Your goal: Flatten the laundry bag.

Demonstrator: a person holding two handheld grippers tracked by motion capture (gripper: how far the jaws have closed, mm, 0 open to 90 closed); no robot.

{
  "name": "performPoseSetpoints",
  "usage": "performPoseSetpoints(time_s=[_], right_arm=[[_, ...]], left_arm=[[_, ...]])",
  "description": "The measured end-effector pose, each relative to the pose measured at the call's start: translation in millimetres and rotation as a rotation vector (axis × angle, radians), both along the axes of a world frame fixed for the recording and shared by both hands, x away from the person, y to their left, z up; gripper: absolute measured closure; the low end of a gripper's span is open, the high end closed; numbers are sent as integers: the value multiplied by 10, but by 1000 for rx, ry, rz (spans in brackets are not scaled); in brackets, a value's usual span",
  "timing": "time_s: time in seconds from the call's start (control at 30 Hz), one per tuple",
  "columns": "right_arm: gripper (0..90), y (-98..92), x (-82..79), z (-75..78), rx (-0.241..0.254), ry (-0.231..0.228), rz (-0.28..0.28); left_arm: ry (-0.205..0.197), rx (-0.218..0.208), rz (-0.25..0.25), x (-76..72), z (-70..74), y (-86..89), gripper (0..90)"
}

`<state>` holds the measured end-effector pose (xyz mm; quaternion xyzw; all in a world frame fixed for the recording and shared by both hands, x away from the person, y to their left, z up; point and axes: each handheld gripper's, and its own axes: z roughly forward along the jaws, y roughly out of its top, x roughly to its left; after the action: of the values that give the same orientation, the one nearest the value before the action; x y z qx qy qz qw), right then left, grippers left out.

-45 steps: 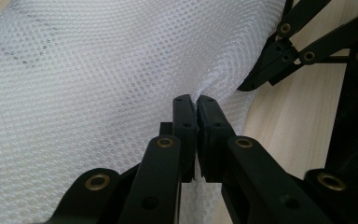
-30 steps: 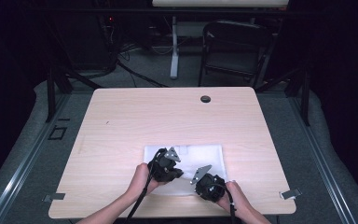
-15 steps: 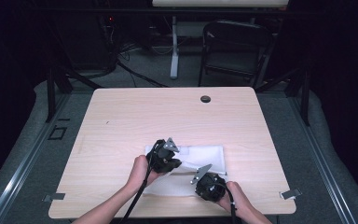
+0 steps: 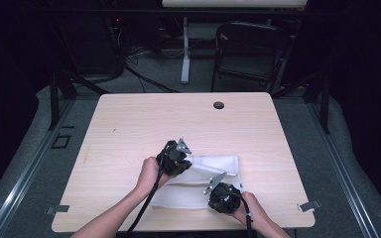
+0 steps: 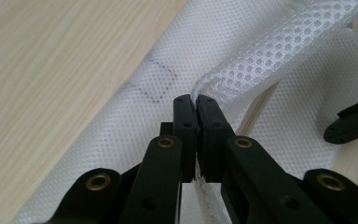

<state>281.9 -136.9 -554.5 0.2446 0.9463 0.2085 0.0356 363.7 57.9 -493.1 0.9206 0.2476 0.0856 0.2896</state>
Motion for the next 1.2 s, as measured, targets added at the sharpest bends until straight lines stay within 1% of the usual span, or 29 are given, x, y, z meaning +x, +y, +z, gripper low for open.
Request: performPoseSetpoints(time_s=[0.07,0.13,0.2,0.23,0.3,0.33,0.37,0.4,0.5,0.57,0.6,0.63,0.73,0.83,0.9,0.97,1.2], right_arm=[[900,-6,8,-7,12,12,-3],[900,-14,19,0,5,21,5],[900,-10,9,-3,11,23,-4],[900,-10,10,3,2,22,0],[900,-11,10,3,2,24,1],[900,-12,11,2,3,24,4],[900,-12,12,3,2,27,5],[900,-12,11,3,3,28,6],[900,-13,10,1,6,37,9],[900,-16,14,7,-6,36,14],[900,-18,16,7,-6,38,15],[900,-19,15,3,4,46,13],[900,-22,19,7,-3,49,17],[900,-26,17,8,-2,55,20],[900,-30,17,9,-8,54,24],[900,-32,16,8,-5,58,25],[900,-42,13,11,-2,74,34]], left_arm=[[-5,0,7,21,24,3,876],[-11,3,12,43,47,6,876],[-12,0,16,65,75,6,876],[-18,-5,23,72,87,3,876],[-8,-27,32,101,111,7,876],[-8,-25,30,120,126,13,876],[-5,-32,34,136,137,16,876],[-10,-27,35,155,152,22,876],[-10,-38,50,200,192,34,876],[-14,-39,58,228,215,41,876],[-17,-38,60,246,227,44,876],[-19,-36,63,254,235,44,877],[-29,-30,72,288,261,41,876],[-22,-33,81,330,280,46,876],[-27,-30,88,357,291,52,876],[-23,-32,96,387,303,64,876],[-38,-29,115,462,351,76,877]])
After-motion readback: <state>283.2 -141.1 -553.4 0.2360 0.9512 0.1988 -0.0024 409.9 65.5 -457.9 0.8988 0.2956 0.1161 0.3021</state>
